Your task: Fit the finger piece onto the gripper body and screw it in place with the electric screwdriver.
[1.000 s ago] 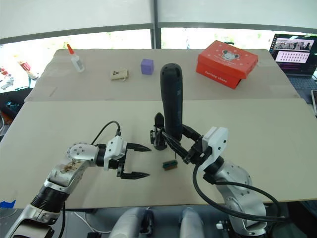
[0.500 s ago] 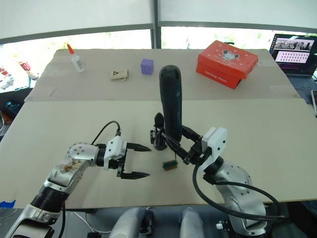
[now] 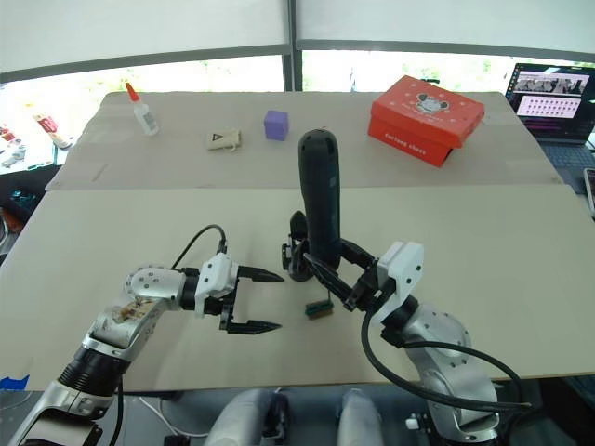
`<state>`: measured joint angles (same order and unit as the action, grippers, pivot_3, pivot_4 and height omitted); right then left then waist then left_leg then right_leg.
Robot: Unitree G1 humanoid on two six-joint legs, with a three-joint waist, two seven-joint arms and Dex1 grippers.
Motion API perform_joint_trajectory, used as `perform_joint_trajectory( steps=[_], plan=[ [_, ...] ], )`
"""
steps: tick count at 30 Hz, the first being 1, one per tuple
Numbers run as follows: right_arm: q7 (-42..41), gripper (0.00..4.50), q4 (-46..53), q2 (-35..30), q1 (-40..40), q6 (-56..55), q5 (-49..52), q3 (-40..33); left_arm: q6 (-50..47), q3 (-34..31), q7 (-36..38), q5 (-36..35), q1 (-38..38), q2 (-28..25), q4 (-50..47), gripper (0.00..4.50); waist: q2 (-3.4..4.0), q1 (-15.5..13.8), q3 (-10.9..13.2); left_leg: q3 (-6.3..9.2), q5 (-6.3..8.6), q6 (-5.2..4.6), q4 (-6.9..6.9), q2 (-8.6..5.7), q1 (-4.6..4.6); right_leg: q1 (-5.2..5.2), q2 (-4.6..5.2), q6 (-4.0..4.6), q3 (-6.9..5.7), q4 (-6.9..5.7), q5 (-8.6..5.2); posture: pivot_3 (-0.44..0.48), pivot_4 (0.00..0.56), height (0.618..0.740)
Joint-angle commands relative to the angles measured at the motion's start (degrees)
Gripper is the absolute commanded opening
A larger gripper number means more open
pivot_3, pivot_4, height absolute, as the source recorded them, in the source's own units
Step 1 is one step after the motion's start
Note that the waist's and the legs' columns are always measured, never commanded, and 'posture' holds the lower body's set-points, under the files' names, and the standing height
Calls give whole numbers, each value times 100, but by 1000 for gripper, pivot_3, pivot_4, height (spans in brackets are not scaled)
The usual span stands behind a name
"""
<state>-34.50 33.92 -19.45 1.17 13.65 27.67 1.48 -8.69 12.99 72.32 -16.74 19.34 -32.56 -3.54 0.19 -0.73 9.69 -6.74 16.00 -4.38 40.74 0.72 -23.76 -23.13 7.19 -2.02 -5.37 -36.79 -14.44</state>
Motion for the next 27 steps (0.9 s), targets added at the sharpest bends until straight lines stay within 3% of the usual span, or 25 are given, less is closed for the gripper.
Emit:
perform_joint_trajectory(
  steps=[1, 27],
  plan=[
    [-54, 1887, 171, 36, -45, -359, 24, -72, 91, -28, 1, -4, 38, -38, -57, 4500, 0, 0, 0, 0, 0, 0, 0, 0, 0, 0, 0, 0, 0, 0, 0, 0, 150, 740],
    [-123, 1887, 19, 53, -107, -450, -15, 4, 77, -32, -28, -9, 47, -49, -64, 4500, 0, 0, 0, 0, 0, 0, 0, 0, 0, 0, 0, 0, 0, 0, 0, 0, 150, 740]
  ],
)
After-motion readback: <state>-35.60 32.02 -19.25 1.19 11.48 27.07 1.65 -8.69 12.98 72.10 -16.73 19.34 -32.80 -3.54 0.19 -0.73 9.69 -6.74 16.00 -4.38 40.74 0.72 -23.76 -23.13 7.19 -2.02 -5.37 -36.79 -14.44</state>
